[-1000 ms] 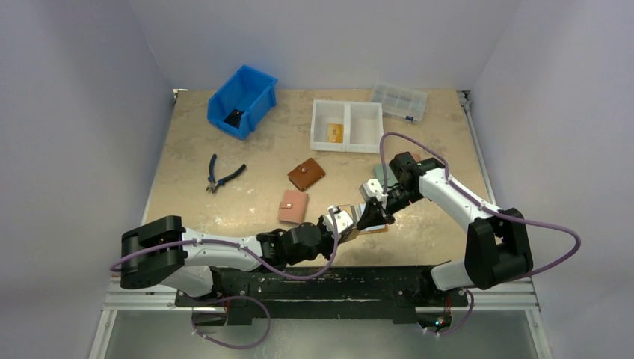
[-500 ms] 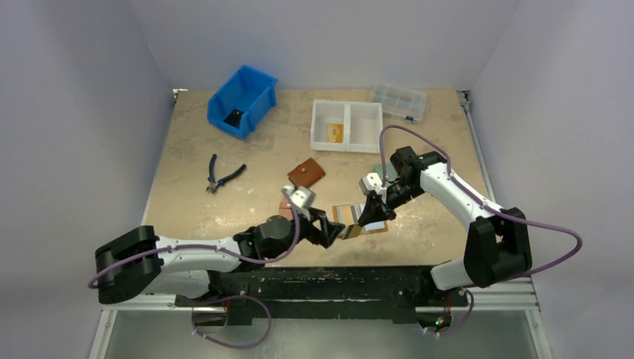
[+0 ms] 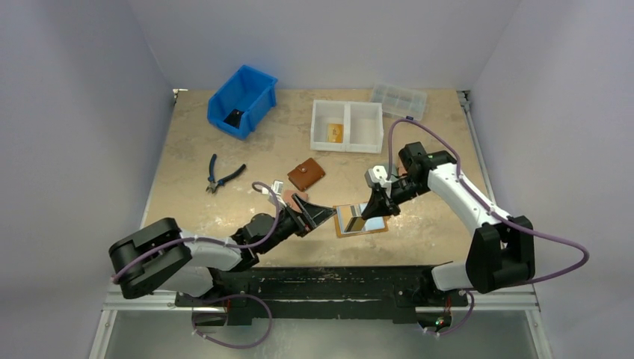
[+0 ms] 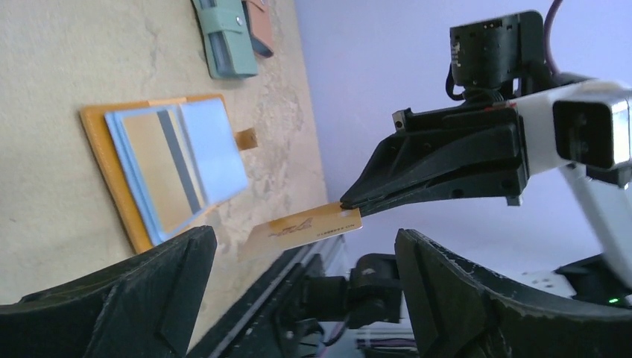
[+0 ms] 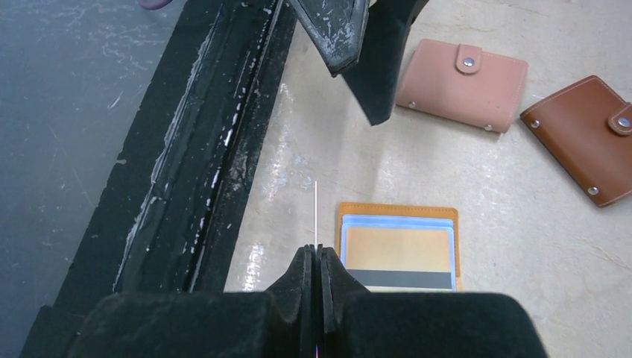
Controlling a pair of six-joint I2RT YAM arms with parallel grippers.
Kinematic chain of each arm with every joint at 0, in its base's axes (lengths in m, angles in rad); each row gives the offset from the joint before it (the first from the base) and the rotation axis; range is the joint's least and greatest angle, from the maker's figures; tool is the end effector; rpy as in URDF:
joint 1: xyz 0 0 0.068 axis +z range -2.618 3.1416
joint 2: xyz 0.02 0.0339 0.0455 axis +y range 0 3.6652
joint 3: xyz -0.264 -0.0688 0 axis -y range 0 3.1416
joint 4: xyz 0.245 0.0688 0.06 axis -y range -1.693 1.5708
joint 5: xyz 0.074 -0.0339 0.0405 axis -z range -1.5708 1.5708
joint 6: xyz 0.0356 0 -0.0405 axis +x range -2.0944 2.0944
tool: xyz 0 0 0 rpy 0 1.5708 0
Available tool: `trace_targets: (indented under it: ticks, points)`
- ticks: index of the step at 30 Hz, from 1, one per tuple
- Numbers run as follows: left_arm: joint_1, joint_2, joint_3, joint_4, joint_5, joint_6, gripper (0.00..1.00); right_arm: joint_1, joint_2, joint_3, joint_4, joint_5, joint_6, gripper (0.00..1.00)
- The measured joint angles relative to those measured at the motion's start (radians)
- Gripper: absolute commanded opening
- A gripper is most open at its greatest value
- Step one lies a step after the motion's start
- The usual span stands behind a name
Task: Take the credit cards out of the card holder
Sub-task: Remove the credit card from the card holder.
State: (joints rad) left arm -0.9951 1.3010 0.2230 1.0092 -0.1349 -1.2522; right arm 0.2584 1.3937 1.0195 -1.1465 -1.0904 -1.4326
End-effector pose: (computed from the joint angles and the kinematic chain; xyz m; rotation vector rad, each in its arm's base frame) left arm 0.1278 -0.1882 0.1730 -0.3623 1.8684 -1.5433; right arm 0.2124 0.0888 0.2493 -1.7164 1.4756 1.1114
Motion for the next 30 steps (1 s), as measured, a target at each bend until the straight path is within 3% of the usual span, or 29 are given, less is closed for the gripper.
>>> trace_targets:
  ticks: [13,20,27,30]
  points:
    - [0.001,0.367,-0.003,0.360,0.079,-0.513,0.92,-0.009,-0.039,-0.004,0.056,0.002,0.031,0.00]
    - [-0.004,0.574,0.061,0.427,0.128,-0.637,0.94,-0.009,-0.080,-0.040,0.113,0.013,0.051,0.00]
    - [-0.029,0.601,0.067,0.443,0.119,-0.686,0.97,-0.009,-0.164,-0.105,0.220,0.056,0.084,0.00]
    - [-0.034,0.624,0.101,0.445,0.117,-0.703,0.94,-0.009,-0.226,-0.157,0.271,0.066,0.090,0.00]
